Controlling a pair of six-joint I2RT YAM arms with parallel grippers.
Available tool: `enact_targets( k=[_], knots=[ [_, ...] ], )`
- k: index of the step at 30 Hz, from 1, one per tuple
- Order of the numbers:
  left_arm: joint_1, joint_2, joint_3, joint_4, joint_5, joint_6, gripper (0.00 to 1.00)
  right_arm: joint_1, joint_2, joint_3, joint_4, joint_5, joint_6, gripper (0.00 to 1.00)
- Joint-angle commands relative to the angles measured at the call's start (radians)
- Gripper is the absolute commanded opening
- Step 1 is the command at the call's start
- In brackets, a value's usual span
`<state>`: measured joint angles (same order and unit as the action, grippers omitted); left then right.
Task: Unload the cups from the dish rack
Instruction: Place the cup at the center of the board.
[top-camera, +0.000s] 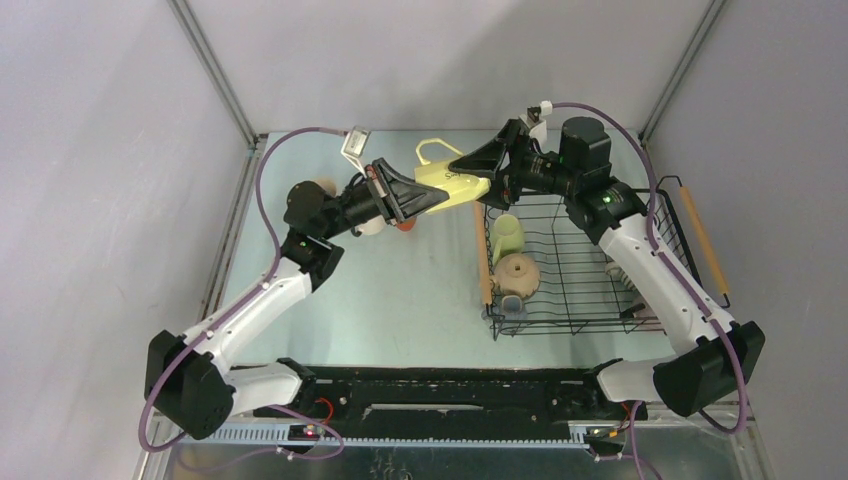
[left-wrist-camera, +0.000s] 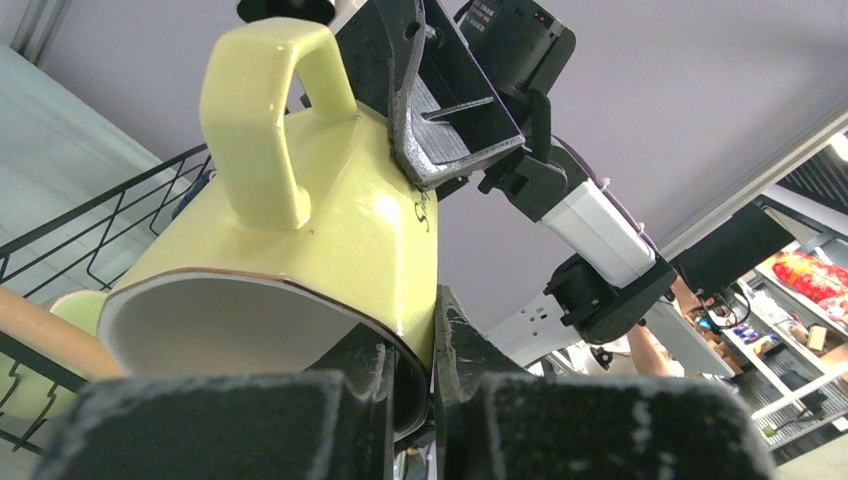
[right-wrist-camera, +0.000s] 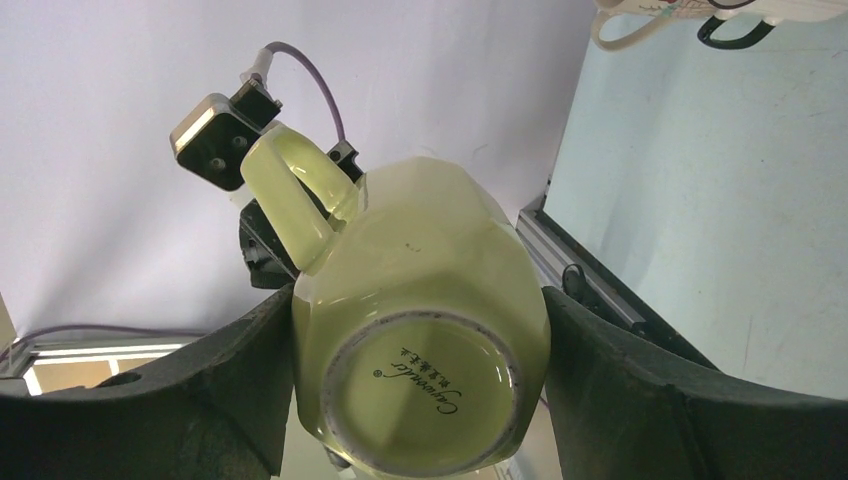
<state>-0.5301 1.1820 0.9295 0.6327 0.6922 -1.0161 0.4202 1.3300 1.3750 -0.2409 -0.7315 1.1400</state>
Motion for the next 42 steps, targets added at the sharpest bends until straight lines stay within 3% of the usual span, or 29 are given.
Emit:
enact_targets(
  k=[1, 4, 10, 18, 28, 34, 42],
  knots=[
    [-0.004, -0.034, -0.006, 0.031, -0.013, 0.032, 0.0, 0.01, -0.022, 0.0, 0.043, -0.003, -0.02, 0.63],
    [-0.004, -0.047, -0.002, -0.012, -0.033, 0.055, 0.0, 0.011, -0.031, 0.0, 0.023, 0.018, -0.037, 0.87],
    [-0.004, -0.081, 0.01, -0.106, -0.088, 0.105, 0.0, 0.011, -0.048, 0.001, -0.035, 0.053, -0.089, 0.99],
    [-0.002, -0.118, 0.05, -0.281, -0.175, 0.177, 0.0, 0.011, -0.089, 0.0, -0.095, 0.094, -0.161, 1.0],
    [0.017, -0.182, 0.142, -0.675, -0.334, 0.326, 0.0, 0.011, -0.13, 0.002, -0.192, 0.154, -0.268, 1.0],
    [0.042, -0.22, 0.193, -0.954, -0.446, 0.443, 0.0, 0.011, -0.17, 0.002, -0.265, 0.263, -0.338, 1.0],
    [0.053, -0.163, 0.261, -1.158, -0.509, 0.575, 0.0, 0.01, -0.224, 0.041, -0.409, 0.457, -0.452, 1.0]
  ],
)
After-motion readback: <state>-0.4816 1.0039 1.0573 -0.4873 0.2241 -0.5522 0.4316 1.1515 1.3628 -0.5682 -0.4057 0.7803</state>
